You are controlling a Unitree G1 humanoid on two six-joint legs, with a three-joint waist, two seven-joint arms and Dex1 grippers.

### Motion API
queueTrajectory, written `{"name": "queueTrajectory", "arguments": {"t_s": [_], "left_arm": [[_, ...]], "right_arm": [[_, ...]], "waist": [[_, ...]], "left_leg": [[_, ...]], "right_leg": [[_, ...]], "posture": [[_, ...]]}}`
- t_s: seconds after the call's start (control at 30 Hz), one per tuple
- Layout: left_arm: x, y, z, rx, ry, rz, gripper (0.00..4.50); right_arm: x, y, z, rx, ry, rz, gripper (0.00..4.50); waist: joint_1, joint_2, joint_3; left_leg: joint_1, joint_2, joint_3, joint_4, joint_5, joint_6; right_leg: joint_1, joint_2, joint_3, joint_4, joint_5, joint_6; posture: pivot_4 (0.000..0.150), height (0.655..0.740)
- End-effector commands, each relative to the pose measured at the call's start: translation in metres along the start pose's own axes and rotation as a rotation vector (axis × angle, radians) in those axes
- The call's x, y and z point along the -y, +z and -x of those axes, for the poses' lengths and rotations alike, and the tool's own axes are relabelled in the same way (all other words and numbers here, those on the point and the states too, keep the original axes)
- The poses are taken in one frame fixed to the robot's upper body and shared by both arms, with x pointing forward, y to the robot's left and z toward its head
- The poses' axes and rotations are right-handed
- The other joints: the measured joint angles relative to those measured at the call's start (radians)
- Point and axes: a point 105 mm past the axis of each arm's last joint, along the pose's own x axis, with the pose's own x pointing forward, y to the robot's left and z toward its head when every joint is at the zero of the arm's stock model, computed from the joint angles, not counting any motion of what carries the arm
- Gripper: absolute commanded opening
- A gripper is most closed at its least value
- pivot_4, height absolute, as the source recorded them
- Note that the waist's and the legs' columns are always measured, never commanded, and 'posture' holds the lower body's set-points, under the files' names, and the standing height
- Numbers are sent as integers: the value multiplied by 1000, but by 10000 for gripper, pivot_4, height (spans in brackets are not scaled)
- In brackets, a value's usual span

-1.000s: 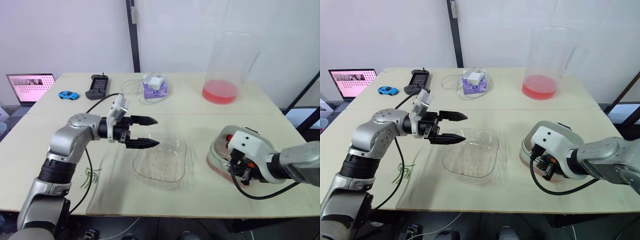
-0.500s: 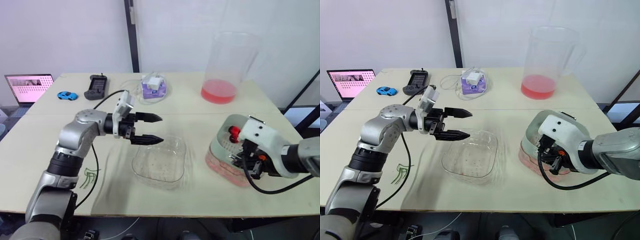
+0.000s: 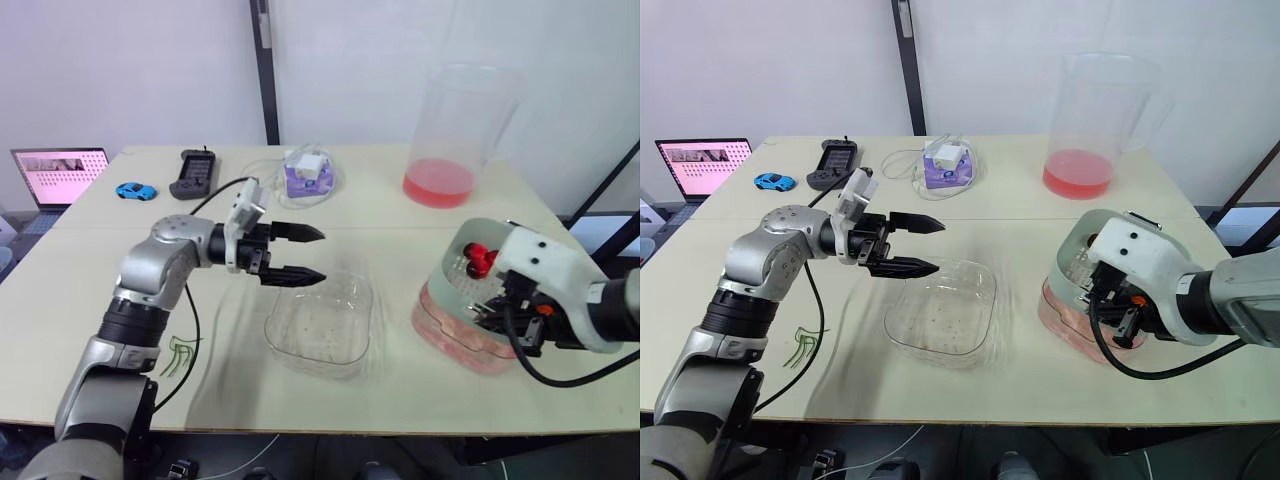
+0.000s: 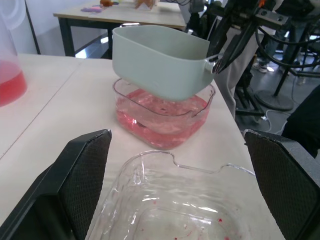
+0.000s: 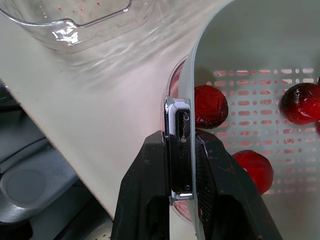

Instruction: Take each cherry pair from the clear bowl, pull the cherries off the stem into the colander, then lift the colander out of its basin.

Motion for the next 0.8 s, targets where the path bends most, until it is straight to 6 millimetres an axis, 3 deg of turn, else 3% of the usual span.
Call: {"name": "queueTrajectory", "arguments": {"t_s": [0.03,0.8], "left_arm": [[0,12,4,16,1,-48,45000],[2,14,4,2,-9,-52,45000]], "right_arm": [[3,6,7,43,-28,7,1861],[3,3,-2,36,-51,22,1861]], "waist": [[0,0,0],[0,0,0]], "left_leg": [[0,0,0,0,0,0],[0,0,0,0,0,0]], "right_leg": [[0,0,0,0,0,0],[0,0,0,0,0,0]], "posture": [[1500,7332],[1500,7332]]}}
